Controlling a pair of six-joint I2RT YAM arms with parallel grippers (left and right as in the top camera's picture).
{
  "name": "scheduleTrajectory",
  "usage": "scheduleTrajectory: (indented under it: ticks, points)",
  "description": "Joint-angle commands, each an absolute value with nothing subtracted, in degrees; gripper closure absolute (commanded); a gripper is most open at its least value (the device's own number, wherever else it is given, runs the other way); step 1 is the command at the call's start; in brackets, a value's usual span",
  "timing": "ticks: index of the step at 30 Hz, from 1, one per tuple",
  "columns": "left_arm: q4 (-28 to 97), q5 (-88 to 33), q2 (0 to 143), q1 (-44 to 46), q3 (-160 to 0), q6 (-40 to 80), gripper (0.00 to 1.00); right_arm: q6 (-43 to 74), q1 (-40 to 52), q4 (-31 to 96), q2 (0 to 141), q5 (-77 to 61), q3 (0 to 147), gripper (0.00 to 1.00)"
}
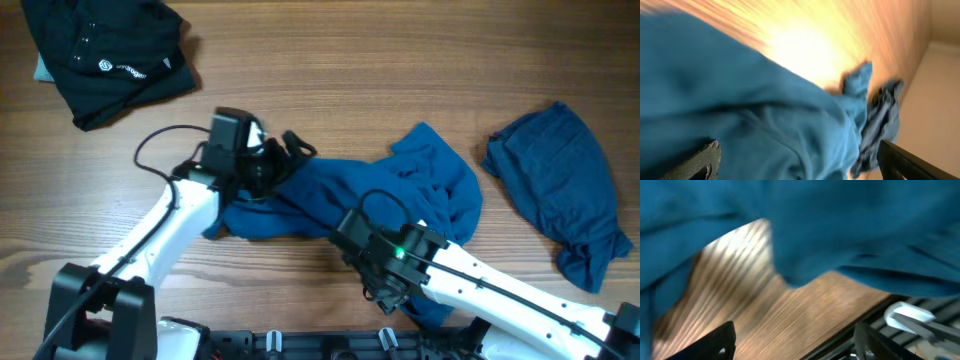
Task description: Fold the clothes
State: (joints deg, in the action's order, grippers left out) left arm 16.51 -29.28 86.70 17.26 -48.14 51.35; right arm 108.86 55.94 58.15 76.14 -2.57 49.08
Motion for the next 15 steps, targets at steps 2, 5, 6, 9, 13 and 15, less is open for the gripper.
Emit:
scheduleTrajectory:
  ticks: [2, 5, 6, 9, 13, 15]
  points:
    - [18.61, -26.81, 87.18, 11.38, -48.56, 51.88, 0.00, 118.56, 56.07, 58.48, 78.28, -1.21, 49.04, 0.23]
    - [20.75, -24.88, 87.18, 10.46, -48.56, 51.88, 0.00, 118.54, 56.07, 57.56, 79.46, -1.13, 49.04, 0.24]
    - [21.23, -24.21, 87.18, 10.46, -48.56, 51.86, 0.00, 118.56, 56.07, 57.45, 80.16, -0.99, 49.04, 0.24]
    - [22.15, -23.03, 87.18, 10.48, -48.56, 51.88, 0.00, 118.56, 56.07, 57.28, 82.96, 0.60, 49.04, 0.20]
    - [22.17, -23.05, 87.18, 10.48, -48.56, 51.88, 0.00, 118.56, 55.99, 55.29, 86.89, 1.63, 49.04, 0.19]
    - [22.37, -23.05, 87.18, 10.48, -48.56, 51.86, 0.00, 118.56, 55.83, 53.84, 88.33, 2.20, 49.04, 0.18]
